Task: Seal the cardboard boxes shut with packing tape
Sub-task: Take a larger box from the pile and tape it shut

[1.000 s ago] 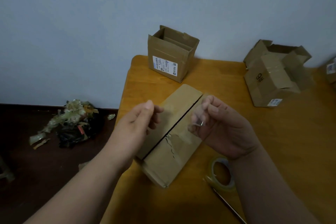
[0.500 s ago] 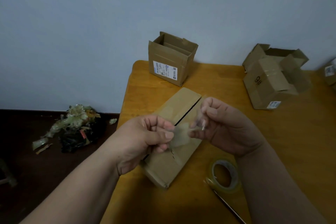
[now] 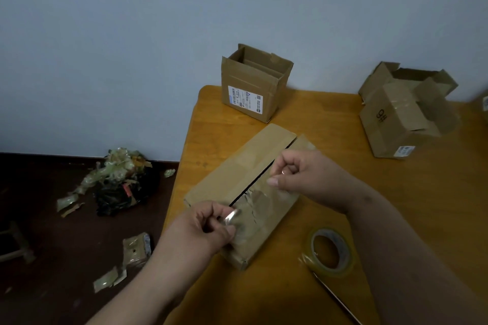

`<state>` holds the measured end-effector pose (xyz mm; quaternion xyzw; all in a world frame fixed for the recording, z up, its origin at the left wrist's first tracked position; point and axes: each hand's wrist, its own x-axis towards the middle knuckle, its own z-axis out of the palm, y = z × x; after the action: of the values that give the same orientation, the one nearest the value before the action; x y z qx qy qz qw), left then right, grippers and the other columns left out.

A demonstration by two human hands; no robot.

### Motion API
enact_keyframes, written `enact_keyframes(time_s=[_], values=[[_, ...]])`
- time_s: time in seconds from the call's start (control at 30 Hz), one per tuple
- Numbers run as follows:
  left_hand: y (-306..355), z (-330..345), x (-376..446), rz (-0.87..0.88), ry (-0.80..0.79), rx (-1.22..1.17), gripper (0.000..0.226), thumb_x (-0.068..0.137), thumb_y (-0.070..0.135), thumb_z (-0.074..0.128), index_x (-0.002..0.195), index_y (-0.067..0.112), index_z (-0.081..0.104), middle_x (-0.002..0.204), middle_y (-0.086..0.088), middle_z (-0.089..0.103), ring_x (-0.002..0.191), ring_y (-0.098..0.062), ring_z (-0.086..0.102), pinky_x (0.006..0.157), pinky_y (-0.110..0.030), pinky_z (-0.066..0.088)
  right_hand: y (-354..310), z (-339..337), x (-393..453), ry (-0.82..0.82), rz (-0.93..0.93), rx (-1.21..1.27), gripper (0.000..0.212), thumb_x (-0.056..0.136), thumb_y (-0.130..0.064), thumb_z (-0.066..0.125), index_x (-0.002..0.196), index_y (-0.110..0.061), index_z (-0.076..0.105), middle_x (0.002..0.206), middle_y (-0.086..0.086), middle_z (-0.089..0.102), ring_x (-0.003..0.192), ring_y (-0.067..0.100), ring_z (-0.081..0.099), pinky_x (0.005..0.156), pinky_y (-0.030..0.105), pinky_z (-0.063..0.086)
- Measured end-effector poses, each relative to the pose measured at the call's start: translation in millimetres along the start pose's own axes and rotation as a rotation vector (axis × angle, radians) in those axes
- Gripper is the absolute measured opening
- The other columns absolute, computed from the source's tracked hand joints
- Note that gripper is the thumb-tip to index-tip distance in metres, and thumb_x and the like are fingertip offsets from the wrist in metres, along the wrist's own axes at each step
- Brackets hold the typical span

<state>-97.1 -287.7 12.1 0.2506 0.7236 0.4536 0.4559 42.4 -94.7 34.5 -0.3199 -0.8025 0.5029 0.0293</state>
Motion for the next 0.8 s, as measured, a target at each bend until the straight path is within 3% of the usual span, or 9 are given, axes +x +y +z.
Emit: enact_keyframes(time_s=[0.1, 0.2, 0.3, 0.43, 0.57, 0.7, 0.8], values=[[-8.7, -1.5, -4.4, -0.007, 0.03, -0.034, 0.017, 0.087, 0.006, 0.07, 0.086, 0.022, 0.076, 0.066, -0.001, 0.056, 0.057, -0.006, 0.05, 0.063, -0.024, 0.042, -4.1, 4.7, 5.6, -0.088, 0.015, 0.036, 0.009, 0.09, -0.015, 0.068, 0.092, -0.009, 0.062, 0.07, 0.0, 0.066, 0.067, 0.008, 0.062, 0.069, 0.031, 0.056], [-10.4, -2.4, -4.7, -0.031, 0.065, -0.098, 0.016, 0.088, 0.005, 0.068, 0.095, 0.019, 0.073, 0.068, -0.003, 0.051, 0.056, -0.006, 0.048, 0.06, -0.022, 0.042, -1.9, 9.1, 14.2, -0.116, 0.049, -0.008, 0.006, 0.092, -0.016, 0.066, 0.09, -0.013, 0.061, 0.067, -0.005, 0.067, 0.073, 0.01, 0.068, 0.078, 0.039, 0.059], [-9.6, -0.8, -4.0, -0.021, 0.082, -0.104, 0.019, 0.089, 0.005, 0.067, 0.098, 0.021, 0.071, 0.065, -0.001, 0.051, 0.056, -0.008, 0.049, 0.066, -0.029, 0.044, 0.5, 12.6, 23.4, -0.094, 0.065, -0.065, 0.008, 0.091, -0.018, 0.067, 0.087, -0.016, 0.06, 0.069, -0.002, 0.064, 0.087, 0.024, 0.072, 0.08, 0.042, 0.059], [-10.2, 3.2, -0.5, -0.021, 0.122, -0.082, 0.018, 0.089, 0.005, 0.068, 0.099, 0.021, 0.068, 0.063, -0.003, 0.054, 0.054, -0.009, 0.051, 0.067, -0.034, 0.045, 4.2, 18.5, 32.2, -0.085, 0.093, -0.119, 0.007, 0.092, -0.02, 0.066, 0.09, -0.016, 0.061, 0.077, 0.006, 0.07, 0.071, 0.012, 0.067, 0.071, 0.032, 0.06], [-10.3, 7.2, 1.8, -0.013, 0.164, -0.03, 0.015, 0.088, 0.008, 0.07, 0.098, 0.019, 0.065, 0.064, -0.004, 0.056, 0.054, -0.01, 0.052, 0.063, -0.032, 0.046, 11.3, 19.1, 33.3, -0.042, 0.095, -0.15, 0.007, 0.09, -0.022, 0.068, 0.088, -0.02, 0.062, 0.069, -0.002, 0.063, 0.066, 0.01, 0.061, 0.068, 0.036, 0.058], [-11.2, 12.3, 5.4, -0.014, 0.217, 0.046, 0.015, 0.085, 0.015, 0.074, 0.092, 0.024, 0.065, 0.074, -0.014, 0.063, 0.06, -0.016, 0.053, 0.067, -0.042, 0.049, 19.0, 20.8, 27.4, 0.065, 0.025, -0.306, 0.006, 0.09, -0.026, 0.067, 0.094, -0.023, 0.064, 0.063, -0.01, 0.049, 0.059, 0.003, 0.046, 0.056, 0.023, 0.042], [-11.5, 15.6, 6.7, -0.027, 0.252, 0.064, 0.015, 0.084, 0.015, 0.075, 0.089, 0.024, 0.065, 0.075, -0.012, 0.065, 0.06, -0.015, 0.055, 0.066, -0.041, 0.05, 25.7, 26.0, 24.7, 0.093, -0.001, -0.343, 0.007, 0.091, -0.029, 0.065, 0.097, -0.025, 0.062, 0.064, -0.009, 0.05, 0.061, 0.005, 0.046, 0.057, 0.029, 0.042]])
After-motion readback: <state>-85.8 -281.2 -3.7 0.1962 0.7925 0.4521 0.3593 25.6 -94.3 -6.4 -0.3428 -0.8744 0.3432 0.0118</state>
